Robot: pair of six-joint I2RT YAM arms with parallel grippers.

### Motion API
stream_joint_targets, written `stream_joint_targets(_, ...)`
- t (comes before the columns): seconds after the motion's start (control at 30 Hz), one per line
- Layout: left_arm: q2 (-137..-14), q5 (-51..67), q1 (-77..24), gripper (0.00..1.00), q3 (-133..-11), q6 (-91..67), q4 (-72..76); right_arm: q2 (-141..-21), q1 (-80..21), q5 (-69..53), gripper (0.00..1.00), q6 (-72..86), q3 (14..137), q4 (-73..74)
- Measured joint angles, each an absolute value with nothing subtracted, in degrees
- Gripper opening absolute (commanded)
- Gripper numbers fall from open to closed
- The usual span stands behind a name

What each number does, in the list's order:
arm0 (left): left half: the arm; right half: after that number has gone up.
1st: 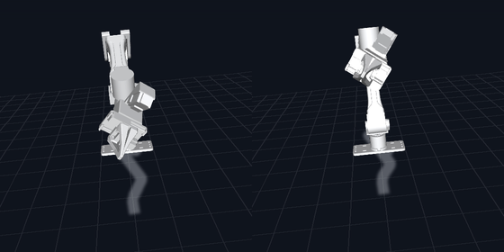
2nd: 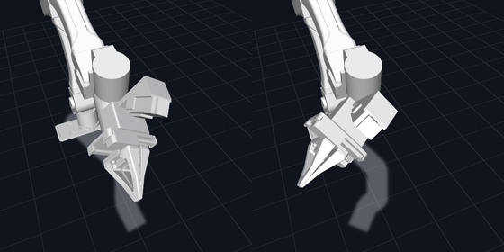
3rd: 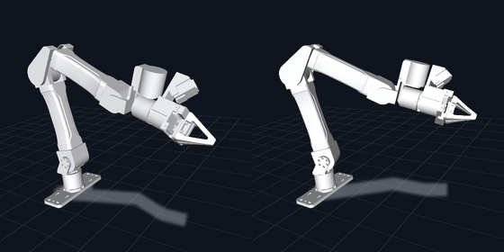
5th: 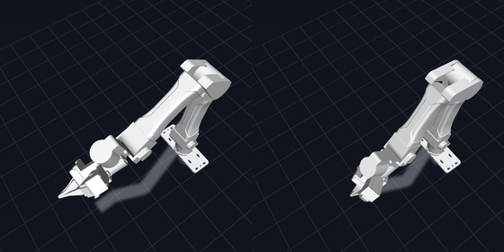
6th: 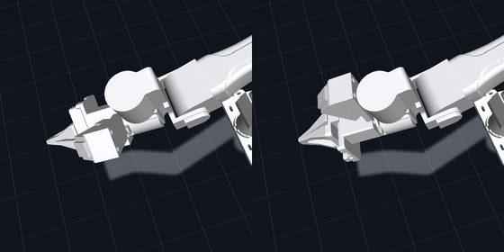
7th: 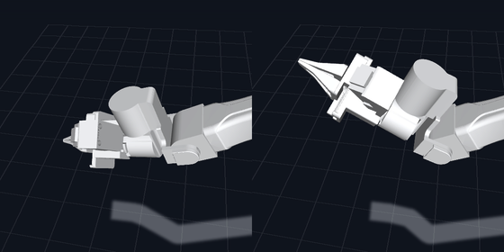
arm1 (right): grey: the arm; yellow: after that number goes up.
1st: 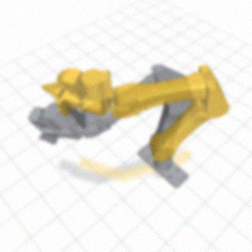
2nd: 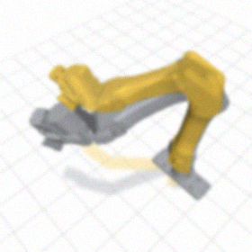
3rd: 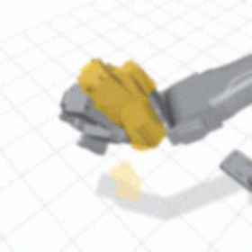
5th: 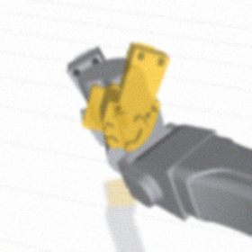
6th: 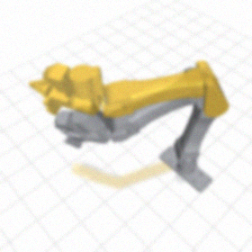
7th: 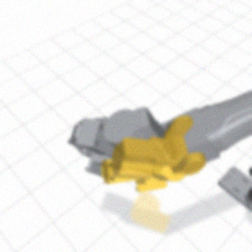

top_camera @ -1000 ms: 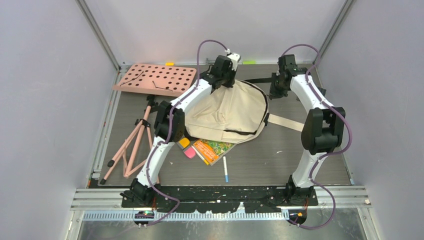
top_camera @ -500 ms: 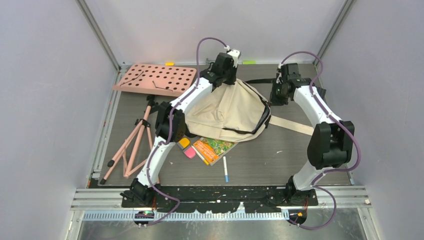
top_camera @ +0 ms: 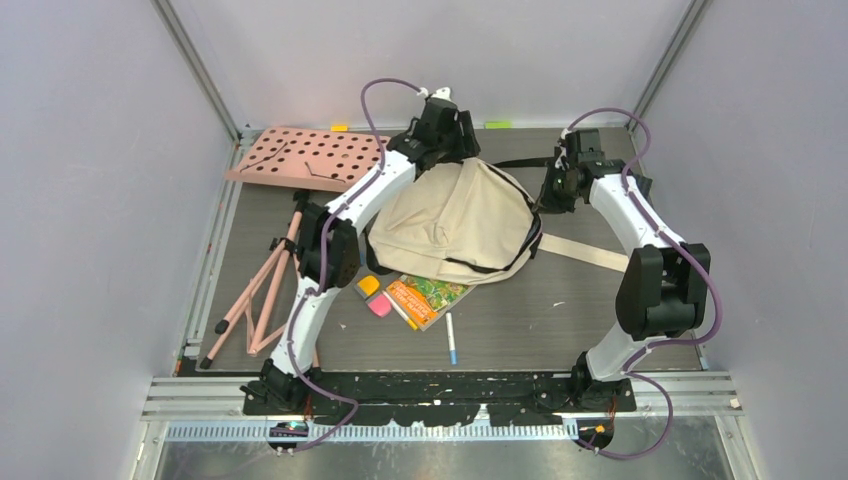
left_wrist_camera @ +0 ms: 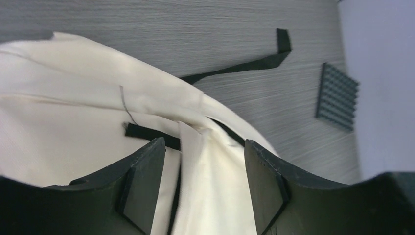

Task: Pack the student bag
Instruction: Zip the student bag at the center of the board.

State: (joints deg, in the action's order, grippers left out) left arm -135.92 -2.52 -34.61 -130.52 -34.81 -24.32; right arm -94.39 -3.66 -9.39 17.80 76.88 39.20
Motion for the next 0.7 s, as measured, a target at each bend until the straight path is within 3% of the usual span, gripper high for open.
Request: stream_joint_targets(0.7, -139.83, 3.66, -43.64, 0.69, -133.69, -64.2, -29.89, -94.39, -3.66, -11.79, 0.01, 18.06, 75.0, 34.39)
